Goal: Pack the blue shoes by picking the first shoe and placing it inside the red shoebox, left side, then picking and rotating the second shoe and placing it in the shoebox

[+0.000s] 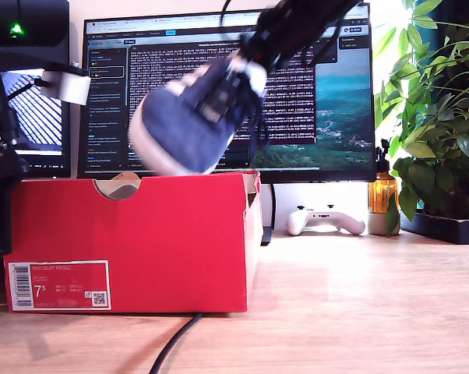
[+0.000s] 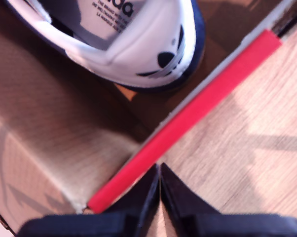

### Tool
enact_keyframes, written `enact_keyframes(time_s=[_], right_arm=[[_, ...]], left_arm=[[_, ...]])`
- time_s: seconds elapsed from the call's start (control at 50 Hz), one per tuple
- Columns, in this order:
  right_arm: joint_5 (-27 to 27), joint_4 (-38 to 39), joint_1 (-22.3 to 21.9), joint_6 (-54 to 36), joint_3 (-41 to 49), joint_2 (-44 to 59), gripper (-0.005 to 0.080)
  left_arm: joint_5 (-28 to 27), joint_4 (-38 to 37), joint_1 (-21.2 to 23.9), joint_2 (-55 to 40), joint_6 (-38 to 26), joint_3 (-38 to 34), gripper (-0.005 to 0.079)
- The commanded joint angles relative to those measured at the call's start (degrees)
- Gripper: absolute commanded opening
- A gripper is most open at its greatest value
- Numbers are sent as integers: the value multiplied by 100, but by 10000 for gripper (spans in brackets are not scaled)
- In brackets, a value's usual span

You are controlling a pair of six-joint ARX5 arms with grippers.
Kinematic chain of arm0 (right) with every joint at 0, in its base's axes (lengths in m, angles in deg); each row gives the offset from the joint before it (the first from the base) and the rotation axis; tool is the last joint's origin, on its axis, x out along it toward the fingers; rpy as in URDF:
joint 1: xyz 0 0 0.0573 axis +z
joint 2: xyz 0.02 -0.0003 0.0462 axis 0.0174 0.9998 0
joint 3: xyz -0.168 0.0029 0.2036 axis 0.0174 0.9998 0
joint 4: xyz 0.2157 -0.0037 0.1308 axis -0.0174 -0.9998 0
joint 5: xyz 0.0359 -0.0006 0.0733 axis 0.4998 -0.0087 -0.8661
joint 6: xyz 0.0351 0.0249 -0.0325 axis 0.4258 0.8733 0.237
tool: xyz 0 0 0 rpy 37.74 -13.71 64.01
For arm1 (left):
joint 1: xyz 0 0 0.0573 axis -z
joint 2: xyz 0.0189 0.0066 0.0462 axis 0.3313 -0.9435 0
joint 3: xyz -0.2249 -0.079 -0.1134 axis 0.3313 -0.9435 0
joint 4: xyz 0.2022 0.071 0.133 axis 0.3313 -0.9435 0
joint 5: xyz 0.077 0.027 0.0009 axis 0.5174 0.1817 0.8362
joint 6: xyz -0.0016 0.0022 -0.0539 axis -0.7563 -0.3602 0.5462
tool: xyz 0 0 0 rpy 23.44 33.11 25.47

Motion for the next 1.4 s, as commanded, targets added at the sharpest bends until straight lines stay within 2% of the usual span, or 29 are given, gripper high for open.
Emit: enact_keyframes(time_s=[0.0, 0.44, 0.56, 0.68, 0.84, 0.88, 1.04, 1.12, 1.28, 1.38], right_arm=[[44, 107, 85, -70, -164, 173, -13], [645, 109, 166, -1084, -164, 756, -13], [737, -94, 201, -1121, -164, 817, -13], [940, -396, 280, -1580, -164, 885, -13], [1161, -470, 407, -1700, -164, 944, -9], [1193, -448, 455, -1738, -164, 946, 16], [1611, -293, 601, -1781, -164, 944, 204], [1711, -304, 629, -1781, -164, 944, 234], [2013, -299, 693, -1784, -164, 944, 239], [2203, -278, 745, -1781, -164, 944, 294]], left_arm=[[-2, 37, 24, -52, 35, -2, -16], [-2, 24, 24, -52, 35, -2, -16], [-2, 24, 24, -52, 35, -2, -16], [-2, 24, 24, -52, 33, -2, -16], [-2, 33, 24, -52, 15, -2, -16], [-2, 33, 24, -52, 15, -2, -16], [-2, 31, 24, -52, 15, -2, -16], [-2, 28, 24, -52, 15, -2, -16], [-4, 26, 24, -52, 17, -2, -16], [-4, 26, 24, -52, 17, -2, -16]])
